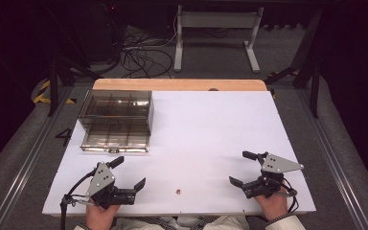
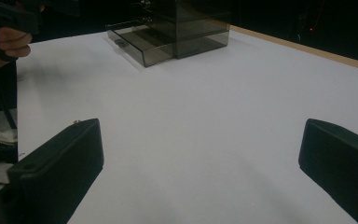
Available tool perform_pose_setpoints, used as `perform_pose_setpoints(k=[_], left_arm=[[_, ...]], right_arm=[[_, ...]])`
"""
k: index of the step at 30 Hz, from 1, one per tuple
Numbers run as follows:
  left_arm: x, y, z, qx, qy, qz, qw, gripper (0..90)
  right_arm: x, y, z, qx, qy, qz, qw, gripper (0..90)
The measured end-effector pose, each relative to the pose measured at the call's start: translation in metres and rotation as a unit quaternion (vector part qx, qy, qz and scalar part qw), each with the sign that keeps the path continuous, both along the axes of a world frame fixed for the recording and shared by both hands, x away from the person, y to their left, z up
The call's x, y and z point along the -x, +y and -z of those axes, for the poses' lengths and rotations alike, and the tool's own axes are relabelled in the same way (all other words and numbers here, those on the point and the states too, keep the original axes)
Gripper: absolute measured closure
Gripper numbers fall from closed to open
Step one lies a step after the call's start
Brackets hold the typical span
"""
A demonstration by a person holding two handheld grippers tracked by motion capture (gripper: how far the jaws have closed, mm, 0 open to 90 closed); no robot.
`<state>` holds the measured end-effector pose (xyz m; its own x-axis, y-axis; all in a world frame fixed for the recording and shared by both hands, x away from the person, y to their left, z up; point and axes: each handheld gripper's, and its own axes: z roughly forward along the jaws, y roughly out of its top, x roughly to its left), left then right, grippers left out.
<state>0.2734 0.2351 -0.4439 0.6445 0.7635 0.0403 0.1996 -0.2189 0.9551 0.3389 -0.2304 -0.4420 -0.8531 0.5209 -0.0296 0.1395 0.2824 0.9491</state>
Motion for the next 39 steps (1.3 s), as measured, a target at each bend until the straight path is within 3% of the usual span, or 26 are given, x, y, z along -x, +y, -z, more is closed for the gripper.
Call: perform_pose_setpoints(k=[5, 11, 23, 39], left_arm=[[0.000, -0.001, 0.000, -0.002, 0.000, 0.007, 1.0000, 1.7], [0.001, 0.001, -0.001, -0.002, -0.007, 0.007, 1.0000, 1.7], [0.000, -0.001, -0.002, -0.002, -0.001, 0.010, 1.0000, 2.0], [-0.021, -0.026, -0.017, -0.011, 0.013, 0.060, 0.9981, 2.1]], right_arm=[[0.000, 0.001, 0.001, 0.010, 0.000, 0.003, 1.0000, 1.0], [0.000, 0.000, 0.002, 0.007, 0.003, 0.003, 1.0000, 1.2], [0.001, 0.000, 0.002, 0.007, 0.003, -0.001, 1.0000, 1.4], [-0.001, 0.002, 0.004, 0.010, 0.007, -0.003, 0.9999, 1.6]])
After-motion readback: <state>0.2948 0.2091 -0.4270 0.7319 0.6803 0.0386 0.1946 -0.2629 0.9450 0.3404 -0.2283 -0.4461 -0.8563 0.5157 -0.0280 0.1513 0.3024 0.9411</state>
